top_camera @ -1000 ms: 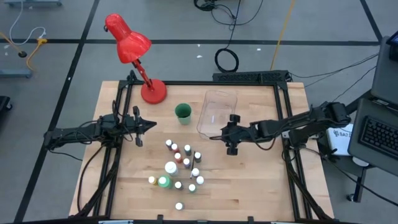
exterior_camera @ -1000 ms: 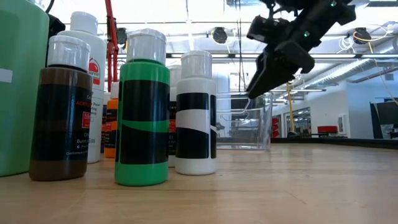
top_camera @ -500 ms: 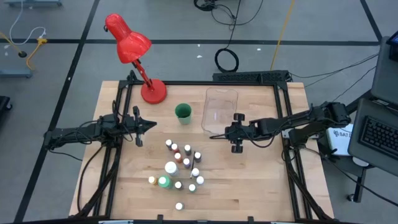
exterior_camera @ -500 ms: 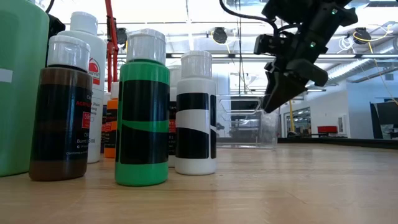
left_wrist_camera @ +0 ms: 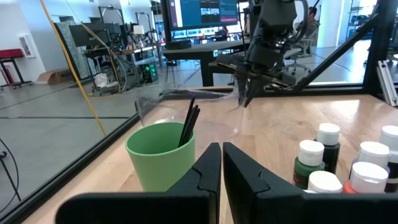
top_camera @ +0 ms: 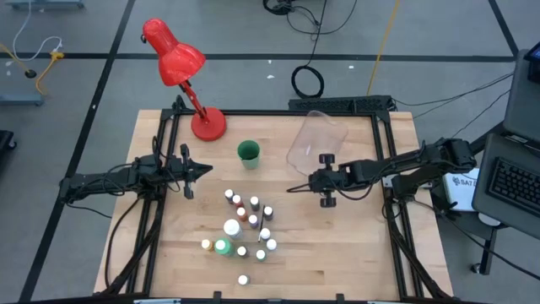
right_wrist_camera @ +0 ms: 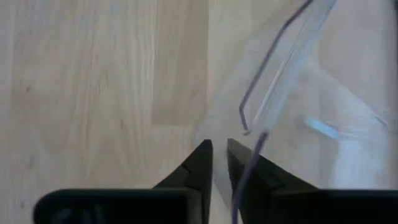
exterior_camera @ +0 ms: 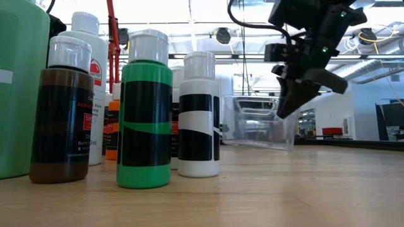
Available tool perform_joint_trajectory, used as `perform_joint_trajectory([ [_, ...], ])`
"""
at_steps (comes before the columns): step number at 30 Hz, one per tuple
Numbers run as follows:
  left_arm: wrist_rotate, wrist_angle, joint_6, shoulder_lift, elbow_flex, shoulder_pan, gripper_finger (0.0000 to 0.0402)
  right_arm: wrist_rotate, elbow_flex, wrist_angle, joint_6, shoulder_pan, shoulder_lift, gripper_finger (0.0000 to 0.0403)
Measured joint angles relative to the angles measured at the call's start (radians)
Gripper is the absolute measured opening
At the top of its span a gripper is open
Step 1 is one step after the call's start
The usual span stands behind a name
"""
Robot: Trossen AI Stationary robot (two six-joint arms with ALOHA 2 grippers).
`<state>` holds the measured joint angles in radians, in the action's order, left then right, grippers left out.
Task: Pick & Place Paint Supplies
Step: Move the transparent bin to the top right of the table
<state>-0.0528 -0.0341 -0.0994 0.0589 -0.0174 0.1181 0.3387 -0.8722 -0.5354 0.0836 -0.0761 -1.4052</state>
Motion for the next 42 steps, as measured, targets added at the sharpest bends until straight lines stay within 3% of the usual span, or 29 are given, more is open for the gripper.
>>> perform_joint_trajectory([
  [6,0.0,0.0,0.0,0.0,0.0,0.0,0.0021,-0.032,0.001,-0.063,0.06,-0.004,0.003,0.0007],
  [19,0.0,0.0,0.0,0.0,0.0,0.0,0.0021,-0.122,0.003,-0.126,0.164,-0.04,0.083,0.0006],
  [28,0.0,0.003,0.0,0.0,-0.001,0.0,0.0021,-0.132,-0.093,-0.342,0.073,-0.083,0.138,0.0006],
  [42,0.0,0.005,0.0,0.0,-0.001,0.0,0.0021,-0.269,-0.151,-0.445,-0.021,-0.066,0.076,0.0001],
])
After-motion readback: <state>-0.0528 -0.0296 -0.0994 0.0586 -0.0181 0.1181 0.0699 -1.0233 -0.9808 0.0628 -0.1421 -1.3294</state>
